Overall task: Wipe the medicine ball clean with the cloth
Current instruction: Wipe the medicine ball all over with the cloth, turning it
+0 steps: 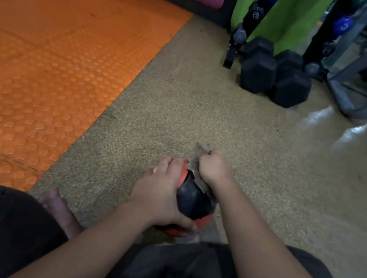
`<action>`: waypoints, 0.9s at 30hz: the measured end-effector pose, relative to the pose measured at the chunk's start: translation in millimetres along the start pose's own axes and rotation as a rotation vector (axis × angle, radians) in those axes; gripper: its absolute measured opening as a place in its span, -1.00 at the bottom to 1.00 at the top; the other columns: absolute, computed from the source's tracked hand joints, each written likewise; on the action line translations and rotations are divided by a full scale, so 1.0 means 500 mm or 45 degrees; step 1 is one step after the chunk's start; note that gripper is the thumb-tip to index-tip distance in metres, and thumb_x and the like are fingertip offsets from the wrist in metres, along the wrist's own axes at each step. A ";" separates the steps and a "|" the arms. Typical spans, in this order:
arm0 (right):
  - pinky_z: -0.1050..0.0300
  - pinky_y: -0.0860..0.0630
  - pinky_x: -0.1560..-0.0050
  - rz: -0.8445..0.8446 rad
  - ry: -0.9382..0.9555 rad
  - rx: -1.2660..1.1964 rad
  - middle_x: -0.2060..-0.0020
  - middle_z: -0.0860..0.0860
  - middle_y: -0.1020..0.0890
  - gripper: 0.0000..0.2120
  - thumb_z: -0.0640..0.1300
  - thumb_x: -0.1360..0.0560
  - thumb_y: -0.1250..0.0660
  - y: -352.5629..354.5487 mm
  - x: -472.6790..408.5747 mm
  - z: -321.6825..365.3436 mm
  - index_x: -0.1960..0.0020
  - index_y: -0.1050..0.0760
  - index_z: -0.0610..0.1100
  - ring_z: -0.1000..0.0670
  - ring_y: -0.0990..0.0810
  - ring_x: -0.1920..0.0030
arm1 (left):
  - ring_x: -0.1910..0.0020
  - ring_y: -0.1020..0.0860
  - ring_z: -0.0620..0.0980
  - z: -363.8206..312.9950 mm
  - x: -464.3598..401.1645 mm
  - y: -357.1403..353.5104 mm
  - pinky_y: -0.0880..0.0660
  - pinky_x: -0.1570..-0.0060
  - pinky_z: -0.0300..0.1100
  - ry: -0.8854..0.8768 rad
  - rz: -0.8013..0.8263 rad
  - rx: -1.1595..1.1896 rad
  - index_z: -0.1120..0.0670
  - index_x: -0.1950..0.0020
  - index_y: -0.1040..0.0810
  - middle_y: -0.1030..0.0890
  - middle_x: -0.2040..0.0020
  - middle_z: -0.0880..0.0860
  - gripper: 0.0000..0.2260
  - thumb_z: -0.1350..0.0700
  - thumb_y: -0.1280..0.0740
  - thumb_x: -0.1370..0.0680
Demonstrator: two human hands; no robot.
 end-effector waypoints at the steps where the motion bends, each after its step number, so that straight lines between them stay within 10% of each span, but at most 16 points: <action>1: -0.05 -0.52 -0.22 -0.048 0.057 0.058 -0.17 -0.24 -0.67 -0.66 -0.03 -0.66 -0.21 -0.009 0.026 0.005 -0.20 -0.61 -0.24 -0.26 -0.61 -0.23 | -0.58 -0.31 0.17 0.009 -0.005 -0.004 -0.39 -0.50 0.07 0.007 0.005 0.025 -0.12 -0.66 0.06 -0.06 -0.68 -0.02 0.41 -0.52 -0.53 0.03; 6: -0.06 -0.06 -0.63 -0.186 0.840 0.265 -0.54 0.15 -0.39 -0.50 -0.05 -0.60 -0.14 -0.052 0.288 0.029 -0.54 -0.39 0.02 -0.02 -0.16 -0.63 | -0.55 -0.40 0.10 0.045 -0.018 0.001 -0.48 -0.40 0.05 -0.023 0.056 0.236 -0.21 -0.67 0.05 -0.03 -0.69 -0.07 0.00 -0.38 -0.30 -0.31; 14: 0.02 -0.50 -0.17 0.057 -0.072 -0.202 -0.09 -0.16 -0.71 -0.69 0.04 -0.66 -0.25 -0.010 0.001 -0.008 -0.17 -0.64 -0.14 -0.20 -0.64 -0.18 | -0.65 -0.19 0.10 0.012 -0.009 0.019 -0.27 -0.56 -0.02 -0.057 0.010 0.076 -0.08 -0.68 0.10 -0.01 -0.70 0.04 0.43 -0.48 -0.62 -0.03; 23: -0.12 -0.16 -0.61 -0.120 0.930 0.385 -0.51 0.08 -0.45 -0.47 0.11 -0.61 -0.13 -0.043 0.223 0.026 -0.54 -0.39 0.00 -0.07 -0.25 -0.60 | -0.65 -0.22 0.03 0.041 -0.038 -0.004 -0.44 -0.46 0.00 -0.125 0.076 0.058 -0.22 -0.69 0.18 0.06 -0.72 -0.11 0.27 -0.50 -0.43 -0.14; 27: 0.04 -0.51 -0.31 0.033 0.374 0.083 -0.21 -0.03 -0.69 -0.69 -0.04 -0.61 -0.25 0.001 0.043 -0.006 -0.29 -0.62 -0.05 -0.10 -0.63 -0.26 | -0.62 -0.26 0.15 0.014 -0.020 0.000 -0.37 -0.51 0.04 -0.034 0.004 0.038 -0.06 -0.68 0.09 -0.01 -0.71 0.04 0.43 -0.48 -0.60 -0.02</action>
Point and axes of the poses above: each hand's wrist, its own x-axis away from the middle knuckle, its own y-axis out of the back of the hand, z = x × y, the point moved 6 cm from there along -x, towards the middle knuckle
